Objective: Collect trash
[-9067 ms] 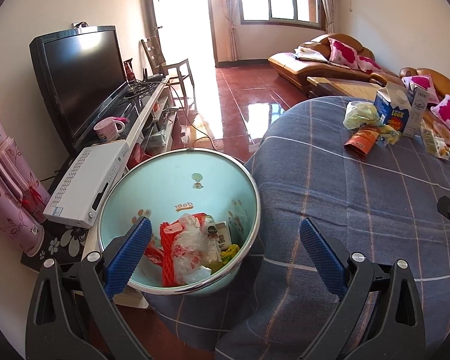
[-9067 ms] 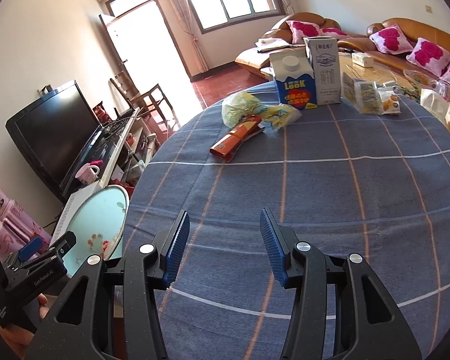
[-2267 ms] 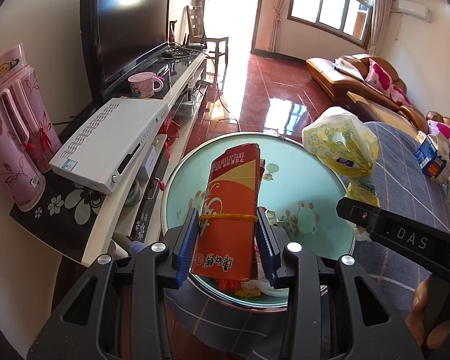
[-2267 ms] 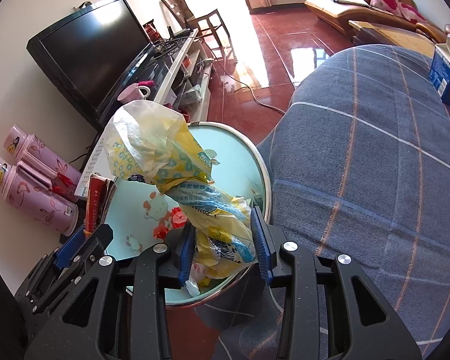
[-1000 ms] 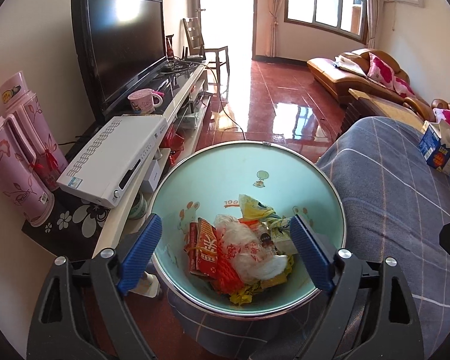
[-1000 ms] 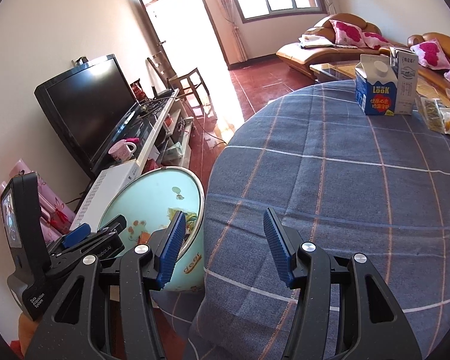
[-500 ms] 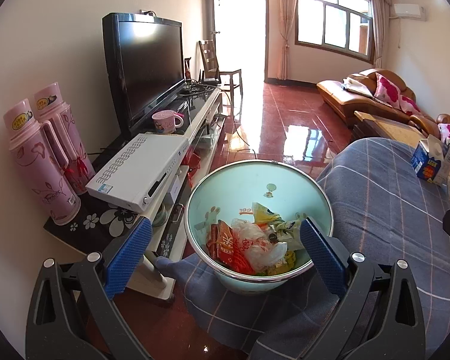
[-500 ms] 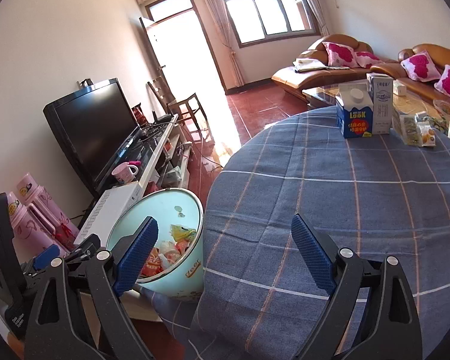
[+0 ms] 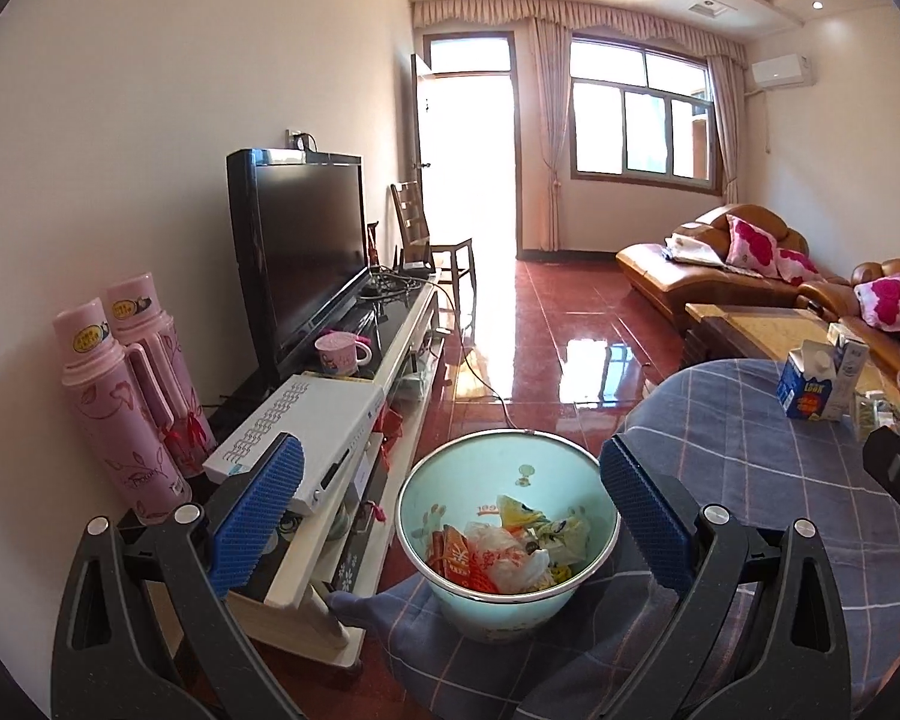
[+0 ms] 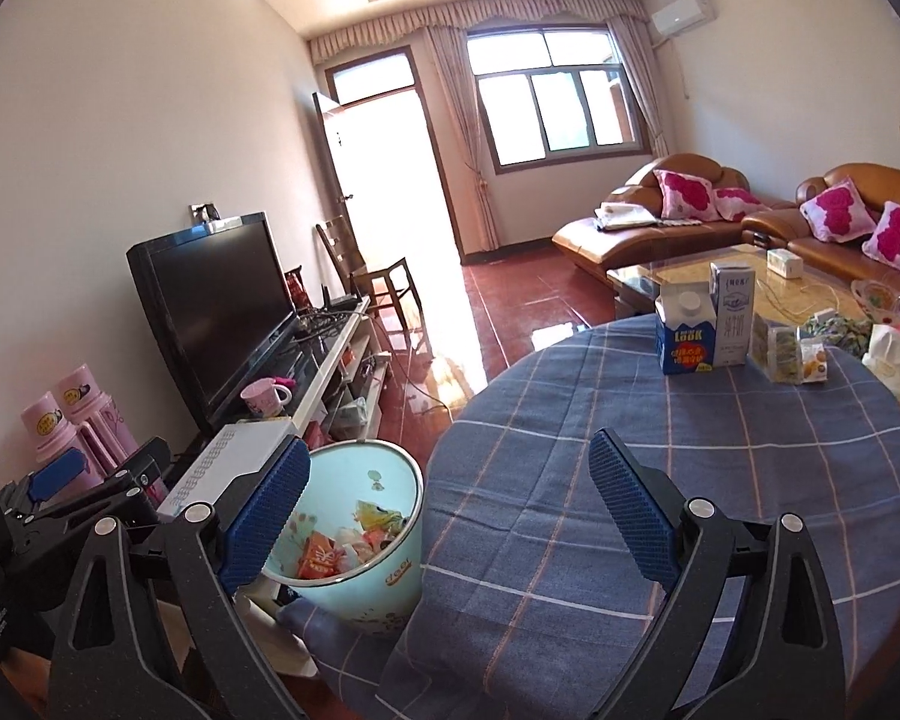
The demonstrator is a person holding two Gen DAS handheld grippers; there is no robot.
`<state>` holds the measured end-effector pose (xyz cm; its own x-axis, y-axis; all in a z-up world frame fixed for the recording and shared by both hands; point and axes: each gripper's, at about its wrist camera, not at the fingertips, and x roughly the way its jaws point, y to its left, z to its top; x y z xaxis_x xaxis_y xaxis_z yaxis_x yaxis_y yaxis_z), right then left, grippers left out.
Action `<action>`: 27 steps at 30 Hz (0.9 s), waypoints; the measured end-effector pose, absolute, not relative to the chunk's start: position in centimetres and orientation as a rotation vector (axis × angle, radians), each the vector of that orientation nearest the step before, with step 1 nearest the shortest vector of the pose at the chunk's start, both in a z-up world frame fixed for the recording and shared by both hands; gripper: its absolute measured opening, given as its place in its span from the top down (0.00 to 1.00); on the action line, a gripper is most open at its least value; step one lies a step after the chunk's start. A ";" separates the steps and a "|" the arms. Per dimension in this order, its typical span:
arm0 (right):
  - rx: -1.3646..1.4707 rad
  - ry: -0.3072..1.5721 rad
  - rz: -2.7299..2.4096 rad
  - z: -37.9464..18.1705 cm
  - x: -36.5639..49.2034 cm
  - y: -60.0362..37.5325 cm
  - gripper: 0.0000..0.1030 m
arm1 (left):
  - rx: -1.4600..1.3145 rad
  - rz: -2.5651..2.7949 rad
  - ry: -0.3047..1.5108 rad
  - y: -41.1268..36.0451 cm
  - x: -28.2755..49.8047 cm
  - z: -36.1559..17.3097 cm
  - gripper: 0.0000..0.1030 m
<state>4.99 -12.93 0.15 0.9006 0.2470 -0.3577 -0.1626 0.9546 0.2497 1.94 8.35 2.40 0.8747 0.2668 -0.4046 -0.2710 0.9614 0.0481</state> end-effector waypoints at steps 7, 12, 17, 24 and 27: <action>0.222 0.323 0.234 3.1 3.3 -12.9 0.09 | -0.016 0.304 0.359 8.5 -0.1 4.7 0.06; 0.251 0.267 0.244 4.4 1.7 -13.0 0.07 | -0.019 0.301 0.323 8.4 -1.1 5.9 0.06; 0.274 0.248 0.240 4.7 0.7 -13.4 0.07 | -0.012 0.293 0.311 8.2 -1.7 6.5 0.06; 0.274 0.251 0.246 4.5 0.4 -13.5 0.07 | 0.013 0.289 0.310 7.7 -2.2 6.8 0.06; 0.277 0.265 0.246 4.1 0.4 -13.5 0.06 | 0.019 0.285 0.313 7.5 -2.3 6.8 0.06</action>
<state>0.40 -13.52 4.15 0.9357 0.2740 -0.2223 -0.2019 0.9325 0.2996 -2.29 7.46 6.75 0.9115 0.2798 -0.3014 -0.2739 0.9597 0.0628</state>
